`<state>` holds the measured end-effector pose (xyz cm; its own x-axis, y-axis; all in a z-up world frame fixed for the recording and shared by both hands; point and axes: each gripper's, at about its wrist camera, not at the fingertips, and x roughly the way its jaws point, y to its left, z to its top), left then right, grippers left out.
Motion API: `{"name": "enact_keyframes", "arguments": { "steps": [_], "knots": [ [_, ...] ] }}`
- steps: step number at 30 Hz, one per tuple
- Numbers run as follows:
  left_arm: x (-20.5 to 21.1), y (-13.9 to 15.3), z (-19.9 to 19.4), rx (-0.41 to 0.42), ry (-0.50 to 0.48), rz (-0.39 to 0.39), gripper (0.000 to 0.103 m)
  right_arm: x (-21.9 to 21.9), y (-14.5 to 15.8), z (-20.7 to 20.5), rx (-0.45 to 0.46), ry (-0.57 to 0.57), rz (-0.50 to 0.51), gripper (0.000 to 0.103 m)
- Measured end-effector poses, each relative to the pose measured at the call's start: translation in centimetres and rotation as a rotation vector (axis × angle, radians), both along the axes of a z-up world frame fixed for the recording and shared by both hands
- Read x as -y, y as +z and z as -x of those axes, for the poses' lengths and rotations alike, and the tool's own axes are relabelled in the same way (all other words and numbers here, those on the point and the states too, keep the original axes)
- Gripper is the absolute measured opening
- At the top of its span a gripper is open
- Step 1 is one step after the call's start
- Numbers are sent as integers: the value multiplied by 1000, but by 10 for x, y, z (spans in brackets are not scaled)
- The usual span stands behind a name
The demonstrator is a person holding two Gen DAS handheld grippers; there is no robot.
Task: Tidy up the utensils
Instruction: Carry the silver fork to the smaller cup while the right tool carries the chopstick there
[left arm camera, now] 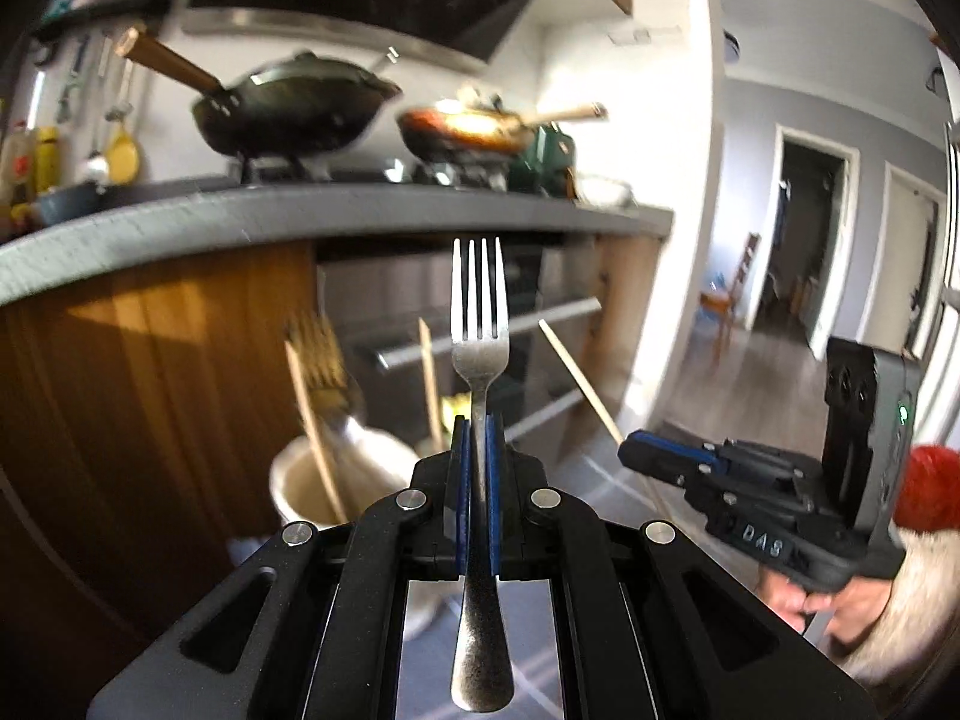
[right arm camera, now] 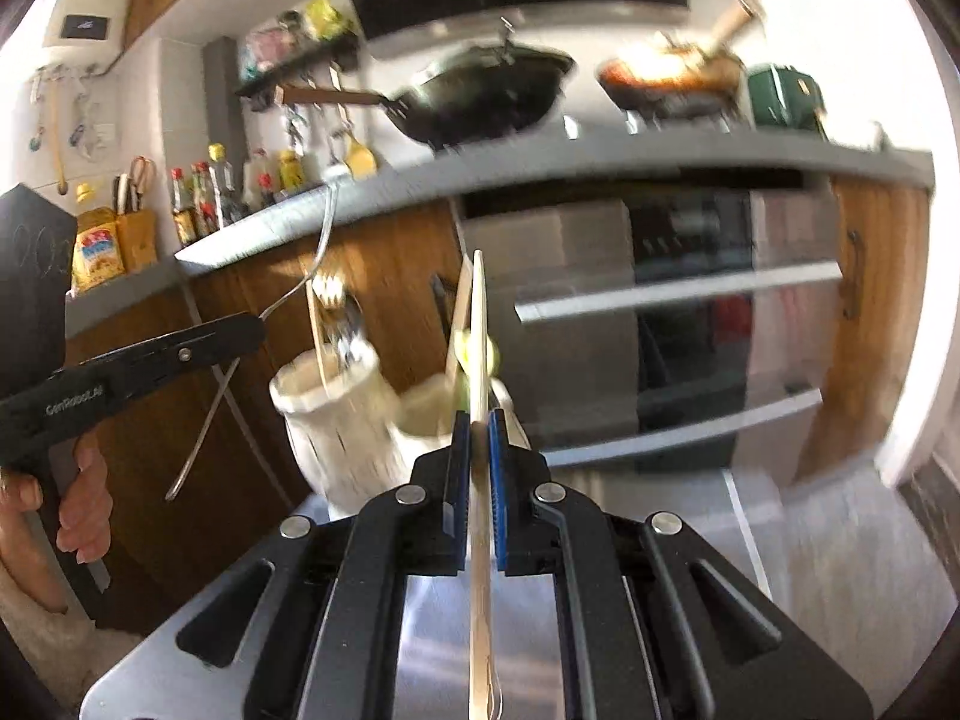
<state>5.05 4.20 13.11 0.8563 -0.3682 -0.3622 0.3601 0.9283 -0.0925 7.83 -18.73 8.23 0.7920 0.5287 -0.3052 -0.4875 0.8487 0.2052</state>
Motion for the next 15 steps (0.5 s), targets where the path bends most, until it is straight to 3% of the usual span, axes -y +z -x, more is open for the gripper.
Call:
{"name": "enact_keyframes", "arguments": {
  "steps": [7,10,15],
  "knots": [
    [-21,10,-33,57,69,34,5,-24,19,-30,143,-28,-91,6],
    [-33,5,-46,64,97,70,5,-29,18,-46,138,-30,-132,6],
    [-44,-3,-57,145,119,141,5,-34,11,-69,126,-58,-234,6]
  ]
}}
